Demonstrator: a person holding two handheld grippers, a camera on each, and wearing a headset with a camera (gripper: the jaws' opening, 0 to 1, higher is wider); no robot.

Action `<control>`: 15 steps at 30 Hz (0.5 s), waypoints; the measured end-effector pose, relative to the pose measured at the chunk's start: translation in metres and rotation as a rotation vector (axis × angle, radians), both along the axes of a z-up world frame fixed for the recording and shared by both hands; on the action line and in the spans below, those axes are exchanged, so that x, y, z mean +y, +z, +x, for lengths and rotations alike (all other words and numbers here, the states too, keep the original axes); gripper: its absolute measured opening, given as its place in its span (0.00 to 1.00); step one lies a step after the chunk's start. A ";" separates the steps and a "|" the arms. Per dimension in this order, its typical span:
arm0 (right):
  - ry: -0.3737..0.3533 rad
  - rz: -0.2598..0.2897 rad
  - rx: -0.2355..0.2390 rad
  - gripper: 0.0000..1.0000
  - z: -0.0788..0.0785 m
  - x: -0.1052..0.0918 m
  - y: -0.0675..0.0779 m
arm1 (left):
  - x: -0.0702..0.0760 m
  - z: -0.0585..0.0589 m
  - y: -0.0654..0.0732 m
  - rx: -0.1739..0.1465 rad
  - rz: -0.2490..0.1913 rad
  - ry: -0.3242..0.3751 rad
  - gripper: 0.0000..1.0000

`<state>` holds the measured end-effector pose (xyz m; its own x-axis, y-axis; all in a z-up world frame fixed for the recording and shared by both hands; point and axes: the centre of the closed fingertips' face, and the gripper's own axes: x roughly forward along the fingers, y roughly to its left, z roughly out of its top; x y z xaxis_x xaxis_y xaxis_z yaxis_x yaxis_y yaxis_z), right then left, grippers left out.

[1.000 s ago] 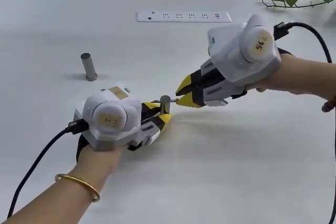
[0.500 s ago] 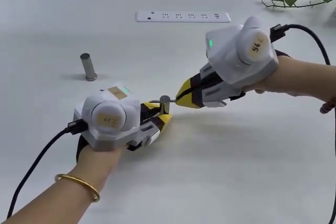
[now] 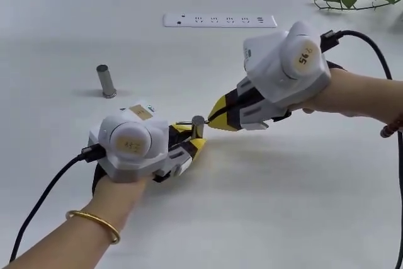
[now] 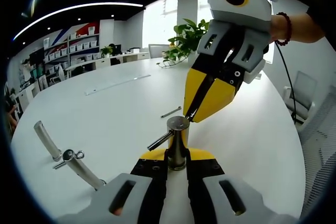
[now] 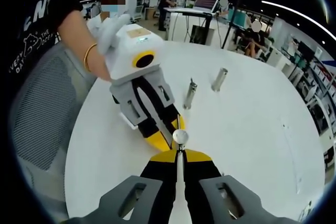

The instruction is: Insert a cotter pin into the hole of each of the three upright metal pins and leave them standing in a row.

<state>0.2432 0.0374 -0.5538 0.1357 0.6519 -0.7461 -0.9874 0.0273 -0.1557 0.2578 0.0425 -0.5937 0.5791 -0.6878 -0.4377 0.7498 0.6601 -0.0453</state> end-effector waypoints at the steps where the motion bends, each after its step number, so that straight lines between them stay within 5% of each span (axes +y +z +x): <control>1: -0.001 0.000 0.000 0.00 0.001 0.000 0.000 | 0.000 0.000 0.000 0.001 0.001 0.001 0.11; 6: -0.021 0.009 0.008 0.09 0.001 0.000 0.000 | 0.004 -0.003 -0.007 0.016 0.053 0.001 0.11; 15: -0.095 0.087 0.082 0.17 0.002 0.011 0.003 | 0.018 -0.009 -0.002 0.051 0.015 0.034 0.24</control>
<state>0.2450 0.0487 -0.5509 0.1410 0.7013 -0.6988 -0.9890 0.1312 -0.0679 0.2492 0.0603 -0.5960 0.5788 -0.6608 -0.4778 0.7236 0.6864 -0.0728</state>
